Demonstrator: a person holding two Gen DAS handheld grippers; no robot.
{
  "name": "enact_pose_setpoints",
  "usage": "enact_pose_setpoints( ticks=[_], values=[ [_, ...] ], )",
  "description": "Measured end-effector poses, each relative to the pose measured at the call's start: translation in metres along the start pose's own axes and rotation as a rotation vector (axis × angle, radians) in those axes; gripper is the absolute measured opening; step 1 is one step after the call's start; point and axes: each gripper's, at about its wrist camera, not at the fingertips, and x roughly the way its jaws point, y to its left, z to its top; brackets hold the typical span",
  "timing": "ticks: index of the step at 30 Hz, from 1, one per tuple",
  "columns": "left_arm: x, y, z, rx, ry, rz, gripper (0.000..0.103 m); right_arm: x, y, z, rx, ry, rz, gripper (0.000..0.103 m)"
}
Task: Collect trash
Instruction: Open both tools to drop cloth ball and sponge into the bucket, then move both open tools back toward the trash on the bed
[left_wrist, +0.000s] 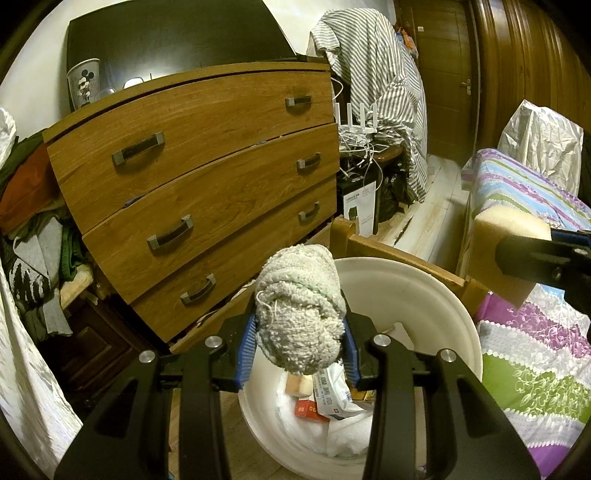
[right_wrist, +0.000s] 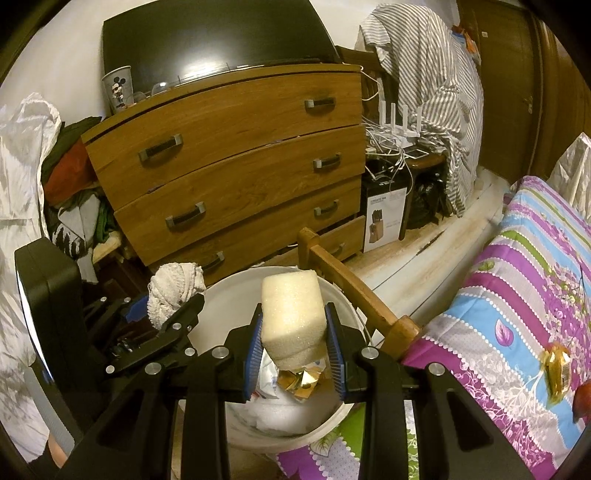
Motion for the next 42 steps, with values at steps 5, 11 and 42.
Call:
enact_pose_setpoints(
  ticks=[5, 11, 42],
  values=[
    [0.001, 0.001, -0.001, 0.0, 0.001, 0.001, 0.038, 0.001, 0.001, 0.0, 0.0, 0.002, -0.001, 0.032],
    [0.001, 0.001, -0.001, 0.0, 0.001, 0.001, 0.038, 0.001, 0.001, 0.001, 0.0, 0.001, 0.0, 0.032],
    [0.013, 0.011, -0.011, -0.015, 0.037, 0.051, 0.076, 0.008, -0.006, 0.003, 0.014, -0.022, 0.023, 0.055]
  ],
)
